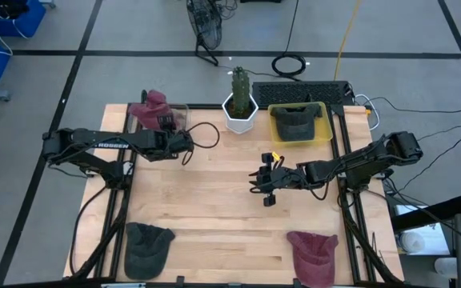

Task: Pick & Place hat
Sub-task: Put the left red cap into the transparent bin

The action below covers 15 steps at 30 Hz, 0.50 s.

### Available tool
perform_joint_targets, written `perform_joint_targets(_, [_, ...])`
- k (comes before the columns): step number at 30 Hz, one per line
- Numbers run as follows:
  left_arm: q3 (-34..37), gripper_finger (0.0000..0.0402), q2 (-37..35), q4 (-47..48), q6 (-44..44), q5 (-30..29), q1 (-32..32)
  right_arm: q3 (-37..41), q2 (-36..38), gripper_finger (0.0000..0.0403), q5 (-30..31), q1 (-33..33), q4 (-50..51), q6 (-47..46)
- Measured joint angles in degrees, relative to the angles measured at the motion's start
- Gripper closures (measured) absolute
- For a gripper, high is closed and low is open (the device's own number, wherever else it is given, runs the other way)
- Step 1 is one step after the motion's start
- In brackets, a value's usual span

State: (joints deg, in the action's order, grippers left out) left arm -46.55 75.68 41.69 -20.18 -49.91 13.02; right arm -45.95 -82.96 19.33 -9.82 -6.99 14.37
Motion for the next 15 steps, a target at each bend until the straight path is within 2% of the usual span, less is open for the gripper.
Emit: perform_joint_targets(15, [-0.02, 0.0351, -0.03, 0.21, -2.23, -10.02, -3.23, 0.0, 0.02, 0.0314, 0.02, 0.0, -0.02, 0.0])
